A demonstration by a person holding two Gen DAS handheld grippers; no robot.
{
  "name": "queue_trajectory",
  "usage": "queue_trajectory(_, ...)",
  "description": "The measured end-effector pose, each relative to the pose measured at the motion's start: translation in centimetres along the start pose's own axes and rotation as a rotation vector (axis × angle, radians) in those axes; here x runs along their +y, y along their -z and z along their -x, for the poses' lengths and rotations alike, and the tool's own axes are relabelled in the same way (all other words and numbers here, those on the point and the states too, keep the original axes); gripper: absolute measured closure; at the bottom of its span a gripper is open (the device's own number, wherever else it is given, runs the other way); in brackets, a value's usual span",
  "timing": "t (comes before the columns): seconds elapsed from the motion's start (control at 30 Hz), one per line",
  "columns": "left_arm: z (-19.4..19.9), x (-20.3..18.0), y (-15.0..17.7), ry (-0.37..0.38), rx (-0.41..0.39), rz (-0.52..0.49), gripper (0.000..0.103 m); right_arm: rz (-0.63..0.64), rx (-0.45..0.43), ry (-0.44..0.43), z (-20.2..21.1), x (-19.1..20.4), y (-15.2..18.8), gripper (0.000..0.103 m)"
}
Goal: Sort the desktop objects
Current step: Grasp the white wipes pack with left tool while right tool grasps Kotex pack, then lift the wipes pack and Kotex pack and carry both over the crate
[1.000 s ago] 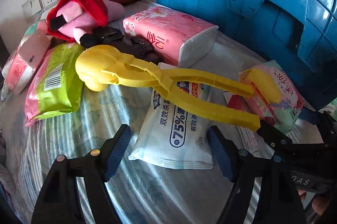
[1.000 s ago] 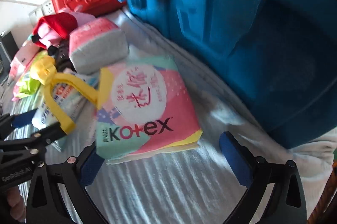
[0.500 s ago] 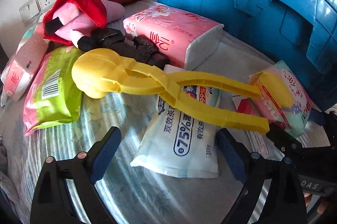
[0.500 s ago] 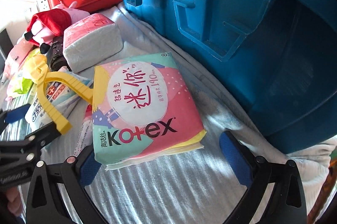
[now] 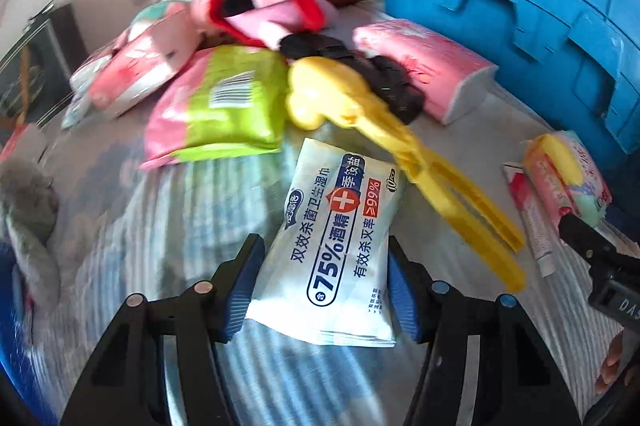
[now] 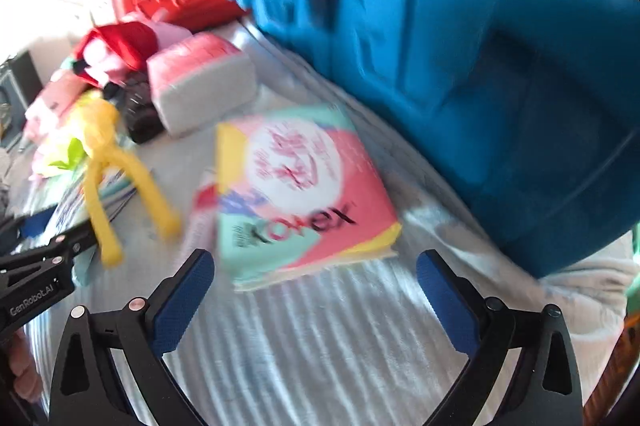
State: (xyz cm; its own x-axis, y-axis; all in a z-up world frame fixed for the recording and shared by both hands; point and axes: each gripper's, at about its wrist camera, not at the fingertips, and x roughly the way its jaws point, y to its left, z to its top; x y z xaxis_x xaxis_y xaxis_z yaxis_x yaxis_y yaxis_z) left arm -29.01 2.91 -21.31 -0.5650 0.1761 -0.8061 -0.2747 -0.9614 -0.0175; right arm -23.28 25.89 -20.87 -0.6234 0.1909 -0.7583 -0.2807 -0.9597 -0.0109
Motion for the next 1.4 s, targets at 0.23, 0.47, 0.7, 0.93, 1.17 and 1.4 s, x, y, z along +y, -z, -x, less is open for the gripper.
queue_trajectory(0.23, 0.7, 3.1, 1.1, -0.073, 0.028, 0.13, 0.048, -0.016, 0.069, 0.004, -2.1, 0.7, -1.1, 0.029)
queue_trajectory(0.47, 5.3, 3.5, 2.1, -0.149, -0.041, 0.146, 0.049, 0.047, -0.038, -0.029, 2.5, 2.5, 0.8, 0.033)
queue_trajectory(0.7, 12.9, 2.4, 1.3, -0.179, -0.222, 0.142, 0.049, 0.131, -0.173, -0.12, 8.3, 6.0, 0.8, 0.033)
queue_trajectory(0.93, 19.3, 1.1, 1.2, -0.174, -0.348, 0.149, 0.05, 0.165, -0.342, -0.177, 15.7, 7.5, 0.1, 0.033)
queue_trajectory(1.17, 24.6, -1.0, 1.3, -0.18, -0.48, 0.127, 0.049, 0.173, -0.537, -0.149, 23.1, 6.7, -1.2, 0.033)
queue_trajectory(1.4, 27.8, -6.4, -1.5, -0.151, -0.587, 0.11, 0.049, 0.129, -0.659, -0.125, 27.4, 2.1, -3.8, 0.033)
